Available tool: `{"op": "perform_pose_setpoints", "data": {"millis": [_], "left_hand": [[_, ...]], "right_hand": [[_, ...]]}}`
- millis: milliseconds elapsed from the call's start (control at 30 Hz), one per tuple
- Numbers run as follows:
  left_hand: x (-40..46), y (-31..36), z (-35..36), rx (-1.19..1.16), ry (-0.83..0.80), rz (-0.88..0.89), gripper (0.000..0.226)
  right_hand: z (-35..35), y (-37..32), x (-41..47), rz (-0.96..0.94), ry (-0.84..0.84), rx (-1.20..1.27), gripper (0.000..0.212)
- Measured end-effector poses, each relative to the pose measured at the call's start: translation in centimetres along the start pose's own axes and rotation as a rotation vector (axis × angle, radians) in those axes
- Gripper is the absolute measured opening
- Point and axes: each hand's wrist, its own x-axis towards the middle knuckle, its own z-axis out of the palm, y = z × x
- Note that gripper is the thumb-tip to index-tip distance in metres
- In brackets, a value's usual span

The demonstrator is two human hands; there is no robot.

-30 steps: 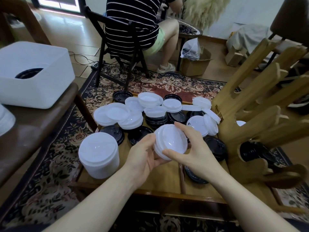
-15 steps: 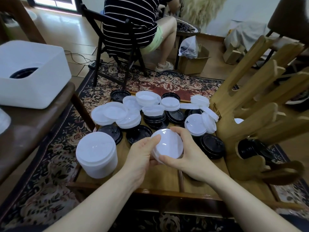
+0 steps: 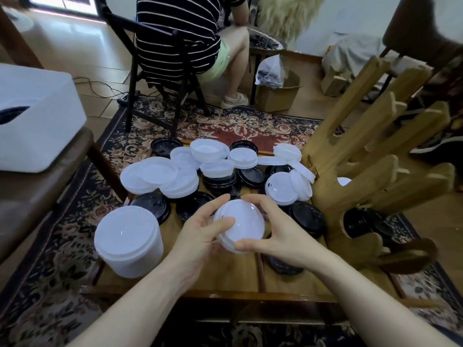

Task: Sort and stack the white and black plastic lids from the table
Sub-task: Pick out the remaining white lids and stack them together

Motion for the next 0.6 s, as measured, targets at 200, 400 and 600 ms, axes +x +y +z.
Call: {"op": "perform_pose_setpoints", "data": {"millis": [200, 400, 600], "left_hand": [[0.4, 0.1, -0.4, -0.024, 0.067, -0.018, 0.036], [0.7, 0.1, -1.1, -0.036, 0.077, -0.049, 0.034], [1.0, 0.2, -1.3, -0.042, 0.091, -0.063, 0.034]], "right_hand": [[-6.6, 5.0, 5.6, 0.008, 0.295, -0.548, 0.062], [-7.8, 9.1, 8.4, 0.203, -0.037, -1.071, 0.086], [-6.9, 9.3, 7.9, 0.040, 0.141, -0.987, 0.084]]}}
